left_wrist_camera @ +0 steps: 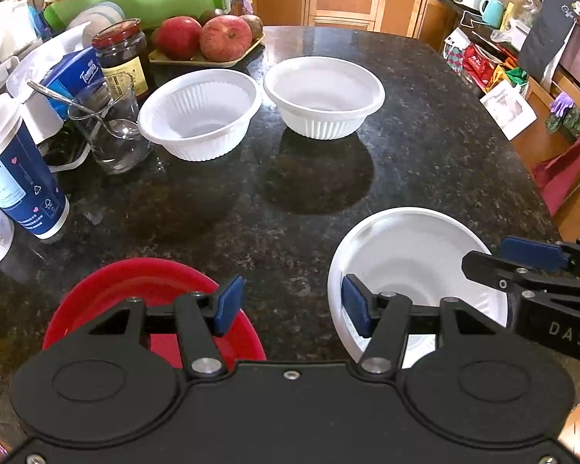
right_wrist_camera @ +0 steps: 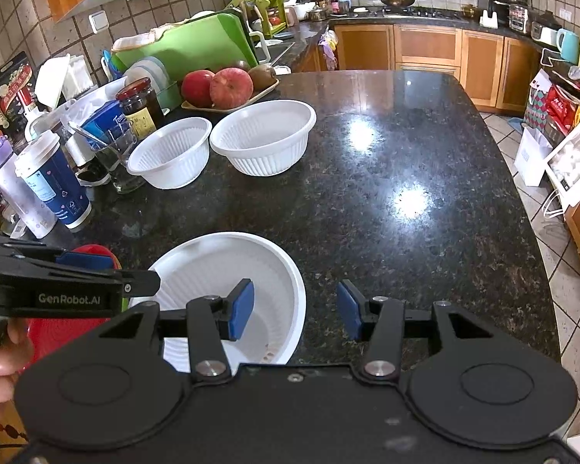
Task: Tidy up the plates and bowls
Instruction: 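Lower the white bowl onto the magenta plate and open both grippers, then move both grippers to the rim of another white bowl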
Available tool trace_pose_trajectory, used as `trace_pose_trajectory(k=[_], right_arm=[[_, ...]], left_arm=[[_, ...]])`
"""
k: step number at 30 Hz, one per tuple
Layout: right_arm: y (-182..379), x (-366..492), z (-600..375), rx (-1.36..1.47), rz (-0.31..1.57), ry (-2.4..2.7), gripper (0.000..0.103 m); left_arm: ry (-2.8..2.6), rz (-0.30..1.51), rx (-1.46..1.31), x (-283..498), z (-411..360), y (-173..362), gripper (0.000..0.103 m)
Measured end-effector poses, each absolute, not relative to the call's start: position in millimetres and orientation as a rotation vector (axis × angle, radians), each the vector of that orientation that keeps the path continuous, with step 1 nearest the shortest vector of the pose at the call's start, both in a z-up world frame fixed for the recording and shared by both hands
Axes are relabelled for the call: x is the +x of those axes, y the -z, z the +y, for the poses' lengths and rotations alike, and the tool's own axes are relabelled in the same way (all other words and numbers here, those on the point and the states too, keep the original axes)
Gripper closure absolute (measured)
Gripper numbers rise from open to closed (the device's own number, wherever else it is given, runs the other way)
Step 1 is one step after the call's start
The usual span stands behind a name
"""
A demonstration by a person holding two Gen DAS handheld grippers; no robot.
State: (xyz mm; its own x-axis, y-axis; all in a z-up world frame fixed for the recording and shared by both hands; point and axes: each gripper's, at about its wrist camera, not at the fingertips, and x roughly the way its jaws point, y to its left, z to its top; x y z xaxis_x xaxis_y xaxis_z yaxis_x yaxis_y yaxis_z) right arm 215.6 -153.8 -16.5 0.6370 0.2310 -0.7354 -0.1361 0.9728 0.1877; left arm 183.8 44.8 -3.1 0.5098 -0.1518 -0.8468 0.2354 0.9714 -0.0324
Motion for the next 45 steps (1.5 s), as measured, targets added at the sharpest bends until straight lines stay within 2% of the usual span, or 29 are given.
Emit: trace_pose_trajectory(k=[13,17,26,45], right_arm=[[7.1,224.5,-157.6,0.109,0.836,-0.247,0.052],[2.1,228.3,-157.6,0.107,0.825,-0.272,0.047],[-7.0,243.7,-160.1,0.087,0.805,-0.312,0.041],[-24.7,294.2,-184.3,0.039,0.752,-0.368,0.04]], left_arm=[[0.192,0.973,0.085,188.3,46.3,-6.4,0.041],[0.163,0.957,0.048,191.4,50.5,-9.6,0.035],[0.135,0.925,0.069,198.6,48.3,-19.3,0.034],[0.074,0.931,0.106,236.4,15.8,-29.4,0.032]])
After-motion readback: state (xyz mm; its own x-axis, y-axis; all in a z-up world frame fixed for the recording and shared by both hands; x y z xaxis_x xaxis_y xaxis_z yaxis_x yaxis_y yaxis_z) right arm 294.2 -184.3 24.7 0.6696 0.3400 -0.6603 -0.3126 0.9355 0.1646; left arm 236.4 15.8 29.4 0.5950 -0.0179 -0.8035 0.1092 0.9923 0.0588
